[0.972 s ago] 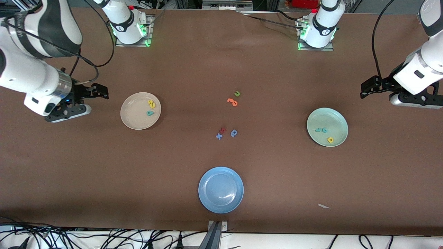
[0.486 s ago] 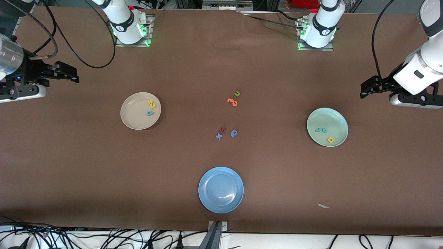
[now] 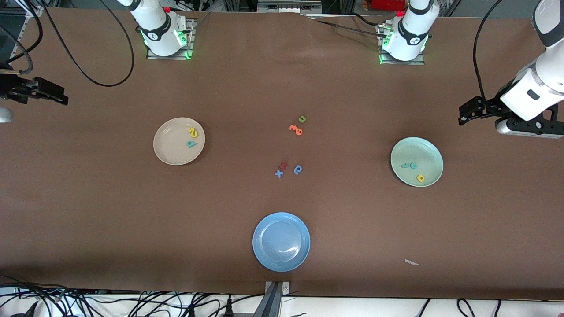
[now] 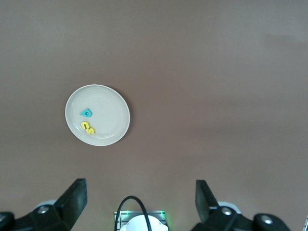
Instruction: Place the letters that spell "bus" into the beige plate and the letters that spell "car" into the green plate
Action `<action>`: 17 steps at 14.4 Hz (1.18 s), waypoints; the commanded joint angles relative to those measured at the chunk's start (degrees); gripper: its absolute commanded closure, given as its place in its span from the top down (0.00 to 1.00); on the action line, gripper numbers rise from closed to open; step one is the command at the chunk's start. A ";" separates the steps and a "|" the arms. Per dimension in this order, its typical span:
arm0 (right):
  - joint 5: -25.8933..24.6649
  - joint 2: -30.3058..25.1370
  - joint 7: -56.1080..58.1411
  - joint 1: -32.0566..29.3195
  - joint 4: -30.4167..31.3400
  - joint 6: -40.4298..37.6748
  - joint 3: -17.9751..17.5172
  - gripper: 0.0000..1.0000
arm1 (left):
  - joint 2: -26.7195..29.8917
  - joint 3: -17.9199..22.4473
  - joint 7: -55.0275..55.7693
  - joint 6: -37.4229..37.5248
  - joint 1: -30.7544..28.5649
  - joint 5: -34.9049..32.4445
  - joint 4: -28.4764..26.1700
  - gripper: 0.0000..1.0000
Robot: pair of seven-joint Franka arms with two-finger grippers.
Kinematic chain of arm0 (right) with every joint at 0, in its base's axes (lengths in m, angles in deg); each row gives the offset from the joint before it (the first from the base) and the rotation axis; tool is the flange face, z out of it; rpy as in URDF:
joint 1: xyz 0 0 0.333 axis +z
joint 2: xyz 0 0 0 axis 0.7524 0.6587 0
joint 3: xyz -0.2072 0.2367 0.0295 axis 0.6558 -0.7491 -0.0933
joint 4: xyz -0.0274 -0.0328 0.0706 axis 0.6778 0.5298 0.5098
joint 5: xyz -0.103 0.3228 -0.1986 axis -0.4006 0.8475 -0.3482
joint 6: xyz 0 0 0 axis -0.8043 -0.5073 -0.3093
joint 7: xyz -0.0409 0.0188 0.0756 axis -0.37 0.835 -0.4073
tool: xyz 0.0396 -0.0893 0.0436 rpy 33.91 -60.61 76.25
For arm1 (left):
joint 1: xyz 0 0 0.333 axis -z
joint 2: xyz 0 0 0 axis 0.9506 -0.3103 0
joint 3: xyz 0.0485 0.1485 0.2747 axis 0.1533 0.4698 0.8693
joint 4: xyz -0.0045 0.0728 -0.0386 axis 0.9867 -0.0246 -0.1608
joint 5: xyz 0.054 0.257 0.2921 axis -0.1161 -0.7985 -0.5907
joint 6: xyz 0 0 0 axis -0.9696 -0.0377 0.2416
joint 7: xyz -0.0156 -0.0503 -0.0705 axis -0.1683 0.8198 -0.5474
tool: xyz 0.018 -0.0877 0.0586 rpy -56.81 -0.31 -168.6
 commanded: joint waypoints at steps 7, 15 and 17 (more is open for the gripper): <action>0.13 1.92 -6.78 1.35 1.28 3.54 -0.19 1.00 | 0.55 -0.17 0.91 0.31 0.18 -1.37 -0.34 1.00; 2.06 2.18 0.74 1.26 4.18 5.39 -0.20 1.00 | 0.55 -0.17 0.91 0.31 0.18 -1.37 -0.43 1.00; 2.15 2.10 4.11 1.08 4.18 4.51 -0.11 1.00 | 0.55 -0.17 0.91 0.23 0.18 -1.37 -0.43 1.00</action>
